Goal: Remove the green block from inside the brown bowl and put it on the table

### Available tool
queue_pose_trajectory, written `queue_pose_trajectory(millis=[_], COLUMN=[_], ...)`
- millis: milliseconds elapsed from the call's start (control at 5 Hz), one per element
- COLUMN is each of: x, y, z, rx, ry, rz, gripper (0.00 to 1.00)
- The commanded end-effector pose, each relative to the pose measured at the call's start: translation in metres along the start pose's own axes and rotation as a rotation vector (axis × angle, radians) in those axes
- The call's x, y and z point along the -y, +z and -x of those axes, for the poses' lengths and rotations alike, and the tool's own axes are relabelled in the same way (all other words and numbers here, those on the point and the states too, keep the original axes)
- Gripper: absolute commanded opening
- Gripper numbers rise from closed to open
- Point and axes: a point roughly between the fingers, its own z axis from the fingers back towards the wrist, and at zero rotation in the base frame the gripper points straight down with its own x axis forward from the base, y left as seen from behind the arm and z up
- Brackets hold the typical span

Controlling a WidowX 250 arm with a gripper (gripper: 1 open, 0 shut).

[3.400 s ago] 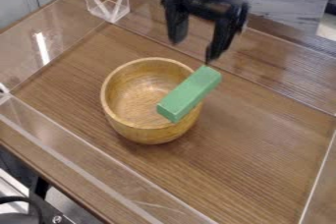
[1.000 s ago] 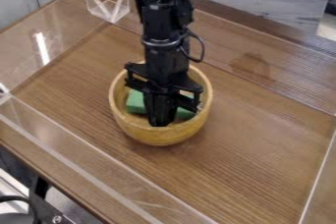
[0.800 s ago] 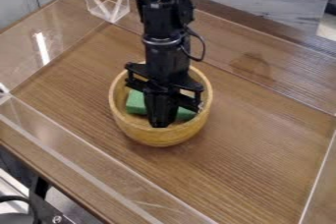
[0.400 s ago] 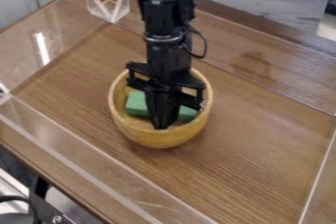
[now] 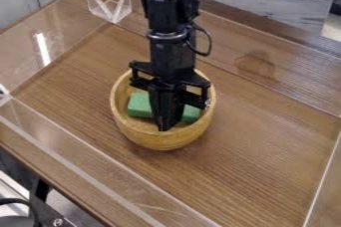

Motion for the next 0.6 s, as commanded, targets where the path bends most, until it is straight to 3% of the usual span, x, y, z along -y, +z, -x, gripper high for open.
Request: queue_pose_trajectory(millis=[0, 400], x=[0.003, 0.015], y=[0.012, 0.014], z=[-0.008, -0.008], rx=[0.040, 0.026], ry=[-0.025, -0.046], rz=[0.000, 0.014], gripper=[0.00, 0.00])
